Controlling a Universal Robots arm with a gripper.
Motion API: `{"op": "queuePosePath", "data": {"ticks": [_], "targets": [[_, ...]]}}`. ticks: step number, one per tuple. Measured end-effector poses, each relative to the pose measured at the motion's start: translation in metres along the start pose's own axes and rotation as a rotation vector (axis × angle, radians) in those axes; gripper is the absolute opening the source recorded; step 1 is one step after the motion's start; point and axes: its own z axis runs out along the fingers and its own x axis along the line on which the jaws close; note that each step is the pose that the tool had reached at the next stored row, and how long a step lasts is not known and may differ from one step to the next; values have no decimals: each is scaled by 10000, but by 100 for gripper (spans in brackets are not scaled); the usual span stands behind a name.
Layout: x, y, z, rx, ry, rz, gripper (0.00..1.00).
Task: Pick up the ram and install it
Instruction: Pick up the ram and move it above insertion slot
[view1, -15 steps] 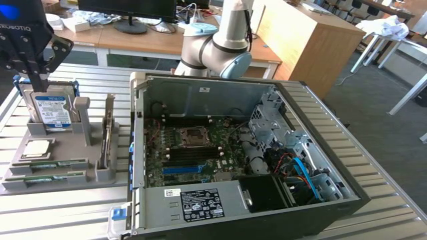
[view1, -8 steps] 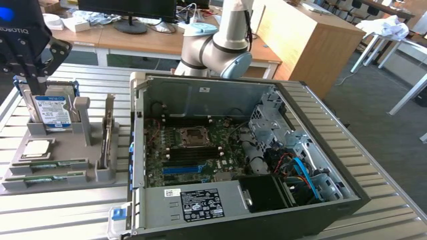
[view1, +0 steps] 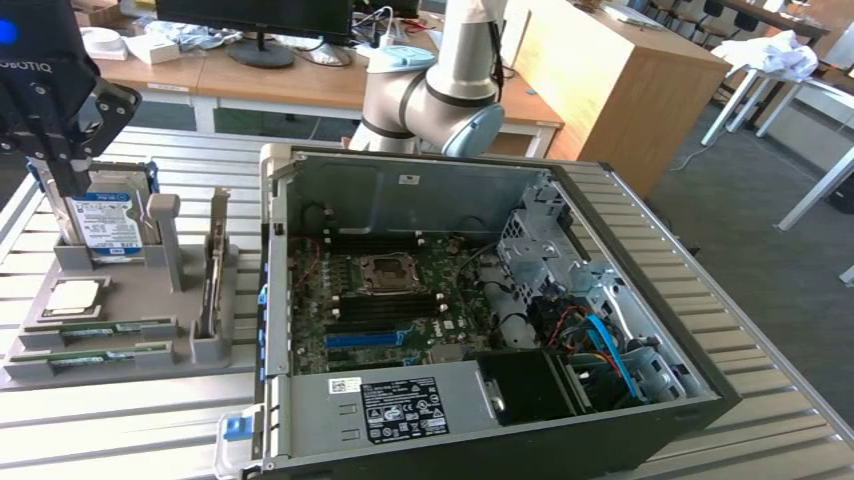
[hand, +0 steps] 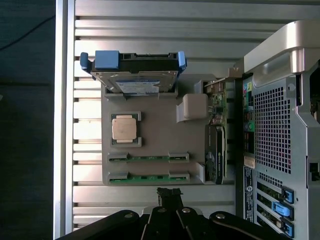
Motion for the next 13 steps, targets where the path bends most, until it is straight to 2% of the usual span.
{"op": "queuePosePath", "data": {"ticks": [13], "targets": [[0, 0, 0, -1, 3, -57, 10]]}}
